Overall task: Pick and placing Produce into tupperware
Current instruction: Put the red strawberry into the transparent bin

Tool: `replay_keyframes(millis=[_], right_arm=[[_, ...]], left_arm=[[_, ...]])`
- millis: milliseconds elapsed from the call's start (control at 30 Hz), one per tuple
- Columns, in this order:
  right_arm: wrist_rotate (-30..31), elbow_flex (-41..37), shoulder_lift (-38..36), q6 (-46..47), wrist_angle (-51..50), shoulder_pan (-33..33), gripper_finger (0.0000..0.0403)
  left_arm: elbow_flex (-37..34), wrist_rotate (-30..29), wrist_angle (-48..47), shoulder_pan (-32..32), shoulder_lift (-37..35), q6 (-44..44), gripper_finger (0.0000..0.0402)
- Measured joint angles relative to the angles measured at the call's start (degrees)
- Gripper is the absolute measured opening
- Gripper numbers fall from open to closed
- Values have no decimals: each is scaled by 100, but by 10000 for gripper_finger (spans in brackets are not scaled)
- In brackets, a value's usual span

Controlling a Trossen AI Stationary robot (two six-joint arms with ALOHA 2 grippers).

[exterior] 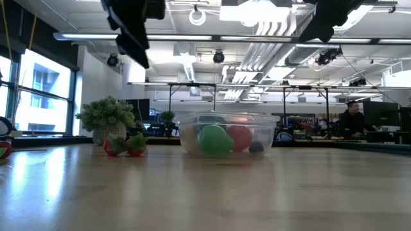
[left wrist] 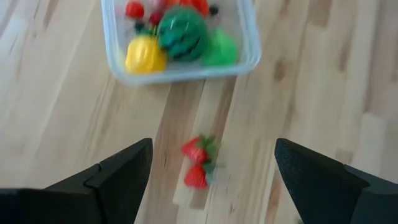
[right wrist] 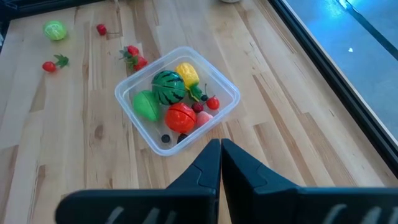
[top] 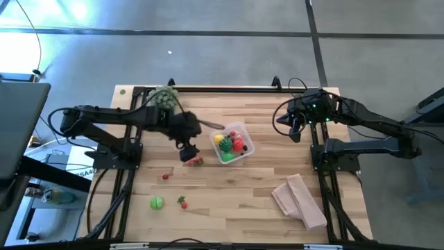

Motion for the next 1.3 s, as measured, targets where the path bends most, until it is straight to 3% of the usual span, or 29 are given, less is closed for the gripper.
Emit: replay_keyframes(millis=[367,633,1300], right_arm=[[2,0,0,0,1,-2,4],[2,0,0,0,1,-2,4],[1,0,1,0,0,-1,4]], left_arm=[[-1953,-286,1563,-758,-805,158,328],[-3392,-339,2932,-757,-1562,433,328],[-4851,-569,4839,-757,-1504,1361,328]])
